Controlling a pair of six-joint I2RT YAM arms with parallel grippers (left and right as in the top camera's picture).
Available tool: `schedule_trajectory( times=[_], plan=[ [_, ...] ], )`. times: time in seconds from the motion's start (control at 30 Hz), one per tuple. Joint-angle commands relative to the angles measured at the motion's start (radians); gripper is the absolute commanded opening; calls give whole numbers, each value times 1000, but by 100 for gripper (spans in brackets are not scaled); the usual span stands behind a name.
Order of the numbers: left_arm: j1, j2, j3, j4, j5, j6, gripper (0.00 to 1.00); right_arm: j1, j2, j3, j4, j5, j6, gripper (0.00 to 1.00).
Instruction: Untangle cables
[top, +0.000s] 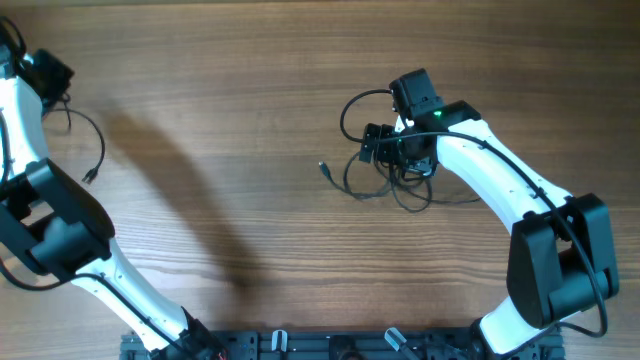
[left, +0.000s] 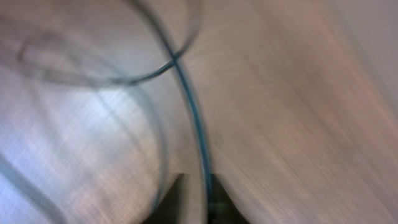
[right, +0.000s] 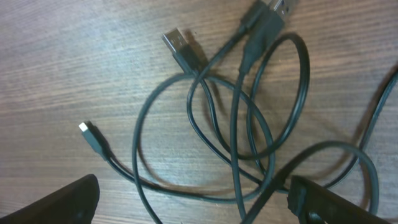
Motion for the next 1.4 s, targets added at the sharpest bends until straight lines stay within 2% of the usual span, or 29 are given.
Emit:
schedule_trajectory(
  times=[0.0,0.13,0.3,0.43,0.53,0.6,0.67,0.7,0.73,0.8,0.87,1.1,1.17,1.27,1.37],
  plan=[
    [12,36,-1,-71,-86,-199,100,4,8,2,-20,-2,4,100],
    [9,-19,9,-158,-21,-198,100,-5,-11,43,-74,-2,3,100],
    [3,-175,9,-228,-24,-196,100,-9,-95,148,-167,-2,-101,100],
    [-11,-269,9,-337,0,-297,100,-9,-194,155,-185,-2,-98,100],
    [-35,-280,8,-411,73,-299,100,-9,-246,155,-187,-2,-98,100],
    [-64,-269,-36,-502,20,-298,100,-8,-269,155,-190,-2,-98,100],
    [-78,-265,-93,-549,-13,-372,100,-8,-269,155,-200,-1,-99,100],
    [-81,-264,-130,-570,-12,-438,96,-8,-269,153,-205,0,-99,100],
    [-85,-264,-181,-588,-12,-525,84,-9,-269,153,-210,6,-100,100],
    [-87,-264,-270,-586,-12,-644,39,-8,-269,153,-211,10,-101,100],
    [-87,-264,-364,-552,-13,-709,5,-9,-269,153,-211,10,-101,100],
    [-81,-264,-695,-254,-146,-691,4,-8,-269,153,-244,67,-102,100],
    [-78,-264,-720,-203,-172,-653,4,-8,-269,153,-245,70,-102,100],
    [-77,-264,-721,-176,-238,-654,4,-8,-269,153,-244,70,-101,100],
    [-65,-253,-721,-138,-245,-667,4,-8,-269,153,-244,70,-101,100]
  ],
)
